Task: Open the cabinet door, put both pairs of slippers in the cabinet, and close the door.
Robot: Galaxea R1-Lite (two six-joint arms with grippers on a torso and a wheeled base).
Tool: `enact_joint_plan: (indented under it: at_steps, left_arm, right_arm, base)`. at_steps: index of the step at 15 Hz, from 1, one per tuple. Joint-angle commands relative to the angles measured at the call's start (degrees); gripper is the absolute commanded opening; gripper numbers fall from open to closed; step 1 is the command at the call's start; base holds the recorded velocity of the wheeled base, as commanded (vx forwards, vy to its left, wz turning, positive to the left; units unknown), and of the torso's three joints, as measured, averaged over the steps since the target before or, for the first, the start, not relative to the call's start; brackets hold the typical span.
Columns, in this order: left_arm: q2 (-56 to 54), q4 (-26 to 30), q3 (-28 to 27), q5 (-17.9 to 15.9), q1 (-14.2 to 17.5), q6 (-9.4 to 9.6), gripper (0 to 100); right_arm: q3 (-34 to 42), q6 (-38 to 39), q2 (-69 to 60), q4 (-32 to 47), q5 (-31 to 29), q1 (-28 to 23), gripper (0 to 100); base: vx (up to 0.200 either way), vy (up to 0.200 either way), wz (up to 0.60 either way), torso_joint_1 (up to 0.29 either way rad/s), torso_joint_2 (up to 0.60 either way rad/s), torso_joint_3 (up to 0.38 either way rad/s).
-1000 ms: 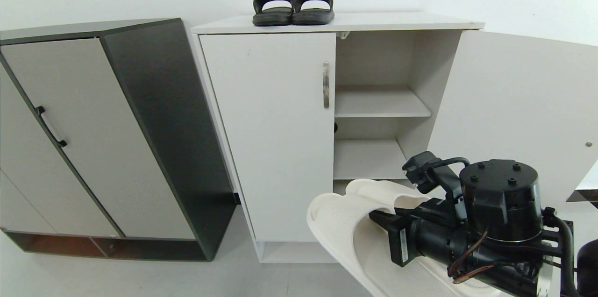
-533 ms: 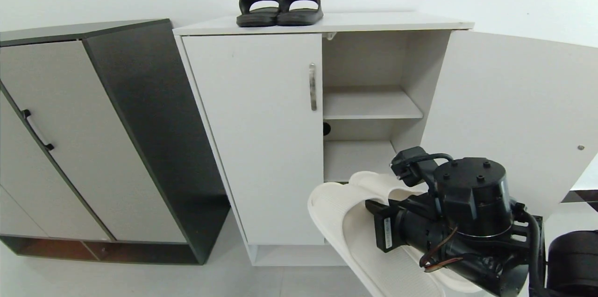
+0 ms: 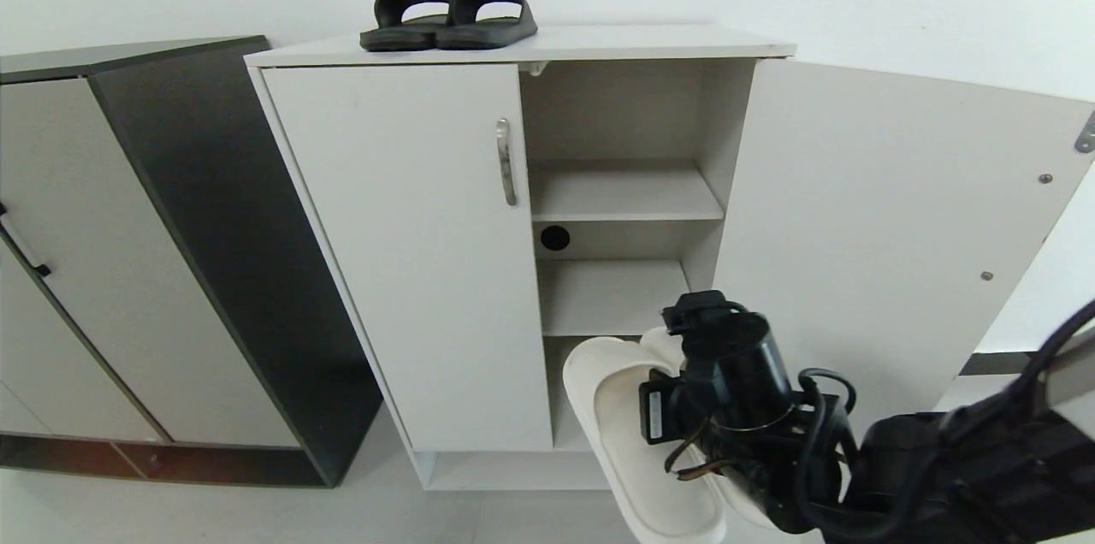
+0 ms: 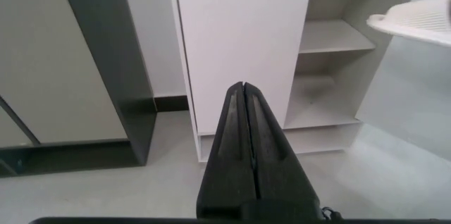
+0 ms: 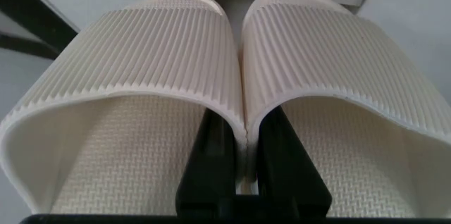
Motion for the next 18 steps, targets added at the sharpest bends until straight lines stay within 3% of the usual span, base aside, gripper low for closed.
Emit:
enact_joint_plan:
  at_steps: [1, 7, 18]
  left_arm:
    - [0.14, -0.02, 0.00, -0.01, 0.12, 0.04, 0]
    - [0.14, -0.11, 0.00, -0.01, 0.12, 0.04, 0]
    - [0.14, -0.02, 0.00, -0.10, 0.12, 0.04, 0]
  right_arm:
    - [-5.96, 0.54, 9.11, -0.07, -3.65, -0.23, 0]
    - [-14.14, 0.45, 16.06, 0.01, -5.85, -2.07, 0]
    - [-17.21, 0.37, 20.45, 0.01, -7.43, -2.16, 0]
  base:
    - [0.000, 0.000, 0.00, 0.000, 0.00, 0.000]
    - [0.000, 0.000, 0.00, 0.000, 0.00, 0.000]
    - [0.000, 0.000, 0.00, 0.001, 0.00, -0.028]
